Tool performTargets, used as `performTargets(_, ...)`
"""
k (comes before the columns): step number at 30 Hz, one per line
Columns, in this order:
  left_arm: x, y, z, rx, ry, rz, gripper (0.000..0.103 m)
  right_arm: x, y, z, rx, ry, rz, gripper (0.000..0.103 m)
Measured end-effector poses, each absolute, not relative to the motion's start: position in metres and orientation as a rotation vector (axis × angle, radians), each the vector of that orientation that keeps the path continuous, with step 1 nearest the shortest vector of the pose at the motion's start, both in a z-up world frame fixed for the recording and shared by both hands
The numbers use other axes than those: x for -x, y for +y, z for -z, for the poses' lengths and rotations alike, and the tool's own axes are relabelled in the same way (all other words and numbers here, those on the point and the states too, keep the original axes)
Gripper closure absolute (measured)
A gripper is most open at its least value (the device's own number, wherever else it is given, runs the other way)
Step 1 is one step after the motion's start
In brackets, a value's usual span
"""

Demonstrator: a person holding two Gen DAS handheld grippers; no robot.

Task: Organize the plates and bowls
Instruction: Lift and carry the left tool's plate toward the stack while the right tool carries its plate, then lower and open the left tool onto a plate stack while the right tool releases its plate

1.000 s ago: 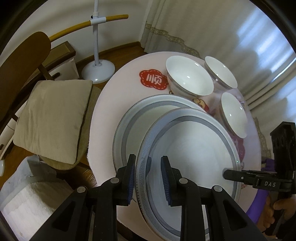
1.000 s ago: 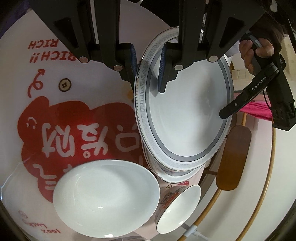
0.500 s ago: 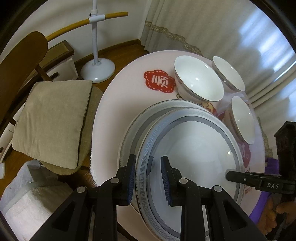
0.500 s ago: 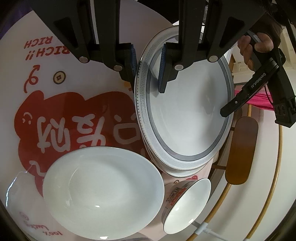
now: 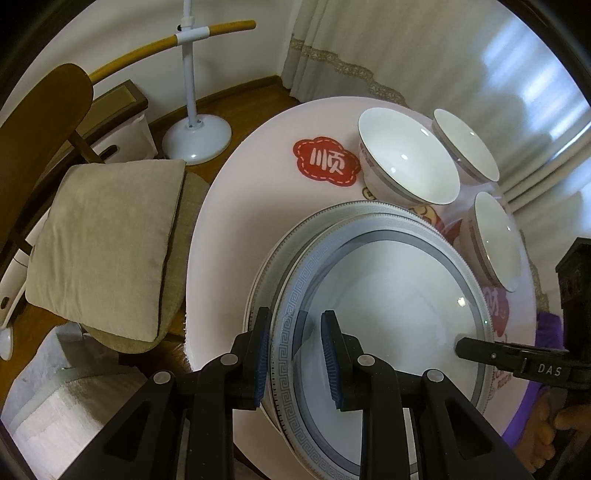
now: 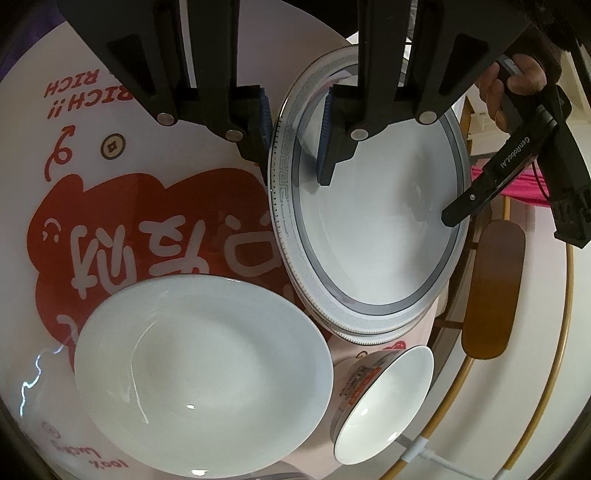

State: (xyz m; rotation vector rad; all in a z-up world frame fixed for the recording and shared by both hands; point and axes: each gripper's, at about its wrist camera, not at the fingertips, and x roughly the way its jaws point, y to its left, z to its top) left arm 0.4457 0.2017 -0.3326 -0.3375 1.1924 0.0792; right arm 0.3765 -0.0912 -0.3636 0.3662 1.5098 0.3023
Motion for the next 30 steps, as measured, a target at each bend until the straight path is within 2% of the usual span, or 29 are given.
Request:
performTargets(14,-0.448,0.198,0.333,0.285,1.173,-0.090,0.081,-0.372,-0.082,0.359,-0.358,1.505,-0.254,0.074)
performTargets(30,-0.446,0.201,0.331,0.270,1.172,-0.083,0.081,-0.375,-0.100,0.379,-0.523,1.505,-0.281,0.077)
